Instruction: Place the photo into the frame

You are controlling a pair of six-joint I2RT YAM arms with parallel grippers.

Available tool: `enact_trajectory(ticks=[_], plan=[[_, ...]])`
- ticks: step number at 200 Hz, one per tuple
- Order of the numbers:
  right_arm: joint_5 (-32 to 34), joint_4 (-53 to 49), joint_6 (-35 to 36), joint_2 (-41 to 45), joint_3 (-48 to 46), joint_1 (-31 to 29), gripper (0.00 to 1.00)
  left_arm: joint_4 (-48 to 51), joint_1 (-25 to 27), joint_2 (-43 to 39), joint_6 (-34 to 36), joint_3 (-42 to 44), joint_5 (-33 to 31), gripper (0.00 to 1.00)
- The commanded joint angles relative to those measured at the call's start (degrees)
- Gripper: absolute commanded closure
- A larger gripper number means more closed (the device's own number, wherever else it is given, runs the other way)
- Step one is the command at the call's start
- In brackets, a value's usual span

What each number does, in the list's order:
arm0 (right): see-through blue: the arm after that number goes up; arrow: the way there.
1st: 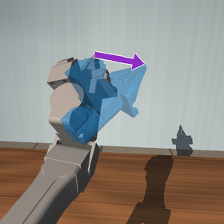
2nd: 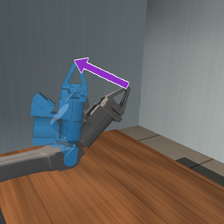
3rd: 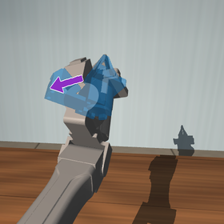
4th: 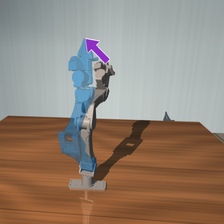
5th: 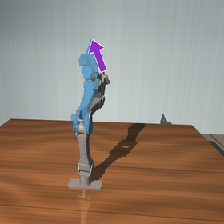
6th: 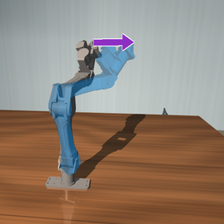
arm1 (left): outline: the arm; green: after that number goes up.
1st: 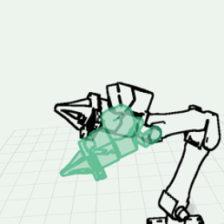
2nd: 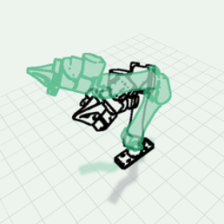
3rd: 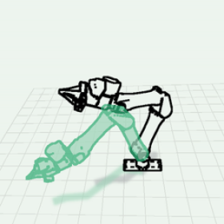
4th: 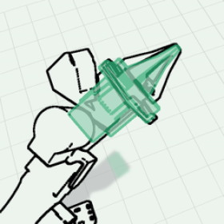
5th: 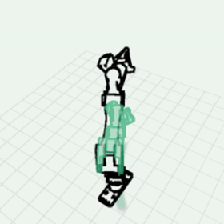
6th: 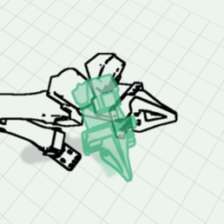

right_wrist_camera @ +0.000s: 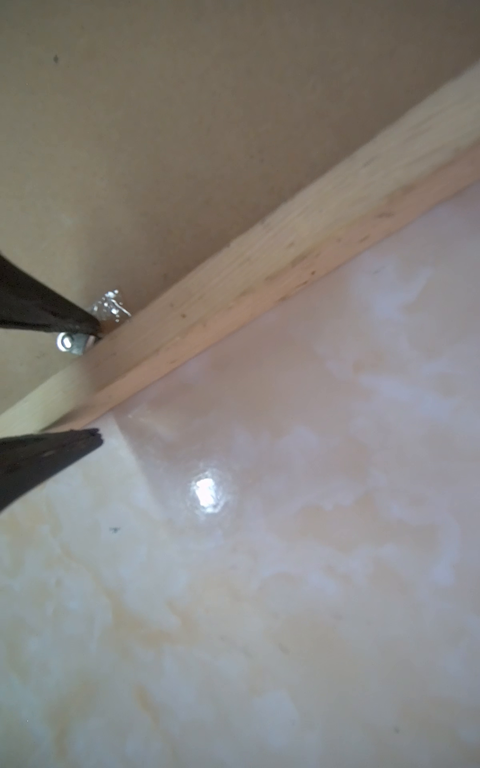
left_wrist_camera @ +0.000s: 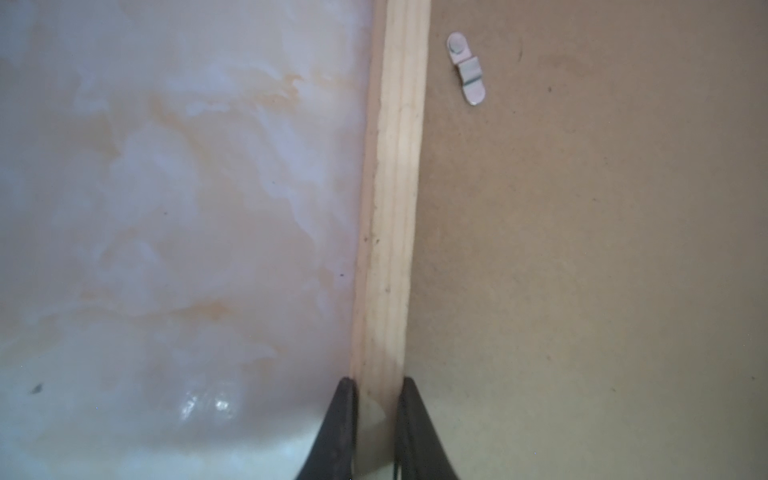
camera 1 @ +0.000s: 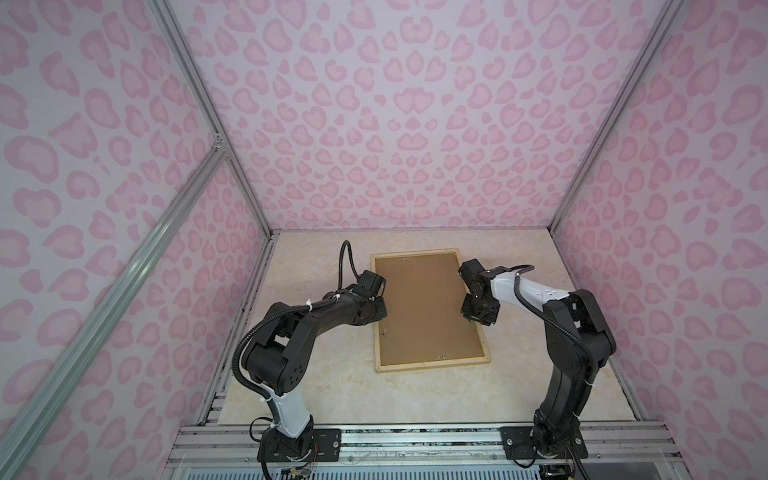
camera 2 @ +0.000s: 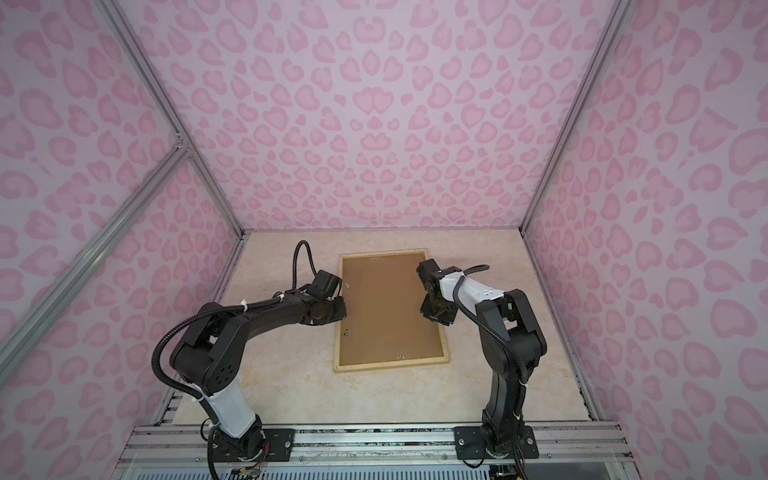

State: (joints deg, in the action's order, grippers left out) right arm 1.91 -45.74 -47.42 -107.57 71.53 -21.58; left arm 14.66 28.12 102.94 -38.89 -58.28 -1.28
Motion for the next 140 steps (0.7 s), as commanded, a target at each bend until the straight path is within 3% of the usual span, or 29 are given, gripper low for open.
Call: enact_trajectory(ticks=[1,75,132,140], plan=[[2.6,-2.7,-0.5,-1.4,-0.6,0.2,0.62,7.1,0.1,1.1,-1.7,0.8,2.7,0.94],[0.7,-1.0,-1.5,-1.3,-2.8,0.6,1.00,6.5,0.1,1.5,-2.3,0.9,2.8,0.94],[-1.3,1.0,-0.5,-0.4,-2.8,0.1,1.00,6.3,0.1,1.5,-2.5,0.9,3.0,0.94],[-0.9,0.8,0.1,-0.2,-2.2,0.1,0.90,6.4,0.1,1.5,-2.4,0.7,3.3,0.93]])
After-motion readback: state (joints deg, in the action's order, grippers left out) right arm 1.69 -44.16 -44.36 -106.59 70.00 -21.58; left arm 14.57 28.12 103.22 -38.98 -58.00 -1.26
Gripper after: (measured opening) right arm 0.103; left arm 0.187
